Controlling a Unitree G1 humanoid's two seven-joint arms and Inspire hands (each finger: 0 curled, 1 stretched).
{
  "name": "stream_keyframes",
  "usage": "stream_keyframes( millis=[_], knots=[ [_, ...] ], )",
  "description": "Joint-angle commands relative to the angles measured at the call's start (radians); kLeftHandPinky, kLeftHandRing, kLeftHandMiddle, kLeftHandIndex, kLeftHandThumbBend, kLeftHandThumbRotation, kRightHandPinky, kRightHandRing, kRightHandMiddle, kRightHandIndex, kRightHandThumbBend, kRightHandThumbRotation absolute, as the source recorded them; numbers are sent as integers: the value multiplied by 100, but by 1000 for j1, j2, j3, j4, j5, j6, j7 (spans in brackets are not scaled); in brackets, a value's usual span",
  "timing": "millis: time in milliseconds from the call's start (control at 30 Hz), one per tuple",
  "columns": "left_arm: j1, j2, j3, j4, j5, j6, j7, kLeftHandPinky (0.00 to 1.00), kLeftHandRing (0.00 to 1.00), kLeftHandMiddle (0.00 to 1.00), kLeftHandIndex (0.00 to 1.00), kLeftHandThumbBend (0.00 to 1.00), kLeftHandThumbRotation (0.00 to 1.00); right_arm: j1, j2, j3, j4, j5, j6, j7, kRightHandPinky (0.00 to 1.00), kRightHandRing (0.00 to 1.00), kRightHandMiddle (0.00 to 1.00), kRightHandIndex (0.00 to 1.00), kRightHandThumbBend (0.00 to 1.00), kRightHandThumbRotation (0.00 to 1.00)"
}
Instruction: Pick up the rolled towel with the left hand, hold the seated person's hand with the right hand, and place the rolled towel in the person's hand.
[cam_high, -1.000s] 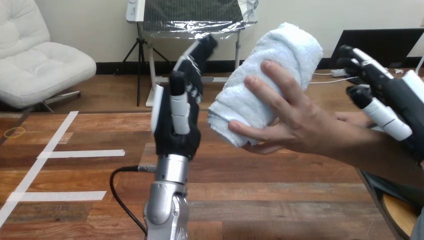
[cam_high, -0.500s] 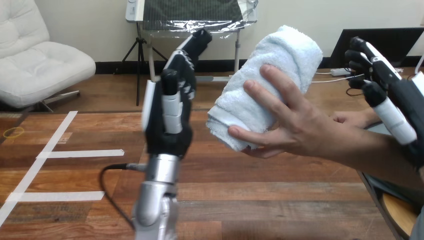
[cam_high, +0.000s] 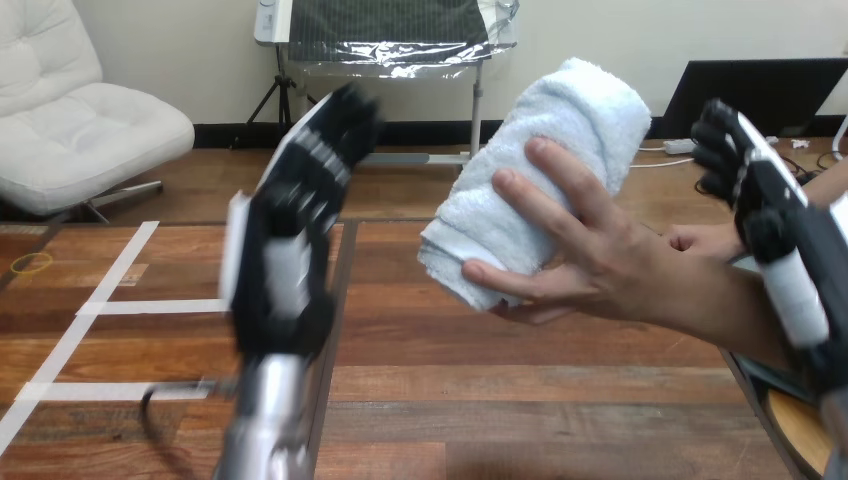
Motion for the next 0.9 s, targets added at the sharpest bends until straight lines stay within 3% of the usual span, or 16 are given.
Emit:
stream_keyframes(
  millis=[0, 367, 633, 867],
  knots=[
    [161, 13, -55, -300, -72, 28, -53, 73, 80, 80, 76, 91, 90, 84, 117, 31, -252, 80, -122, -33, 90, 92, 93, 93, 100, 100],
    [264, 52, -35, -403, -87, 43, -92, 70, 81, 81, 75, 89, 89, 219, 190, 115, -333, 42, -190, -17, 89, 92, 92, 92, 98, 100],
    [321, 79, -31, -471, -126, 81, -128, 70, 80, 80, 74, 88, 87, 283, 241, 177, -309, 21, -275, -5, 89, 92, 91, 92, 93, 100],
    [346, 83, -24, -498, -138, 108, -144, 70, 80, 80, 74, 87, 86, 342, 274, 230, -312, 21, -299, -7, 90, 93, 92, 93, 90, 100]
  ],
)
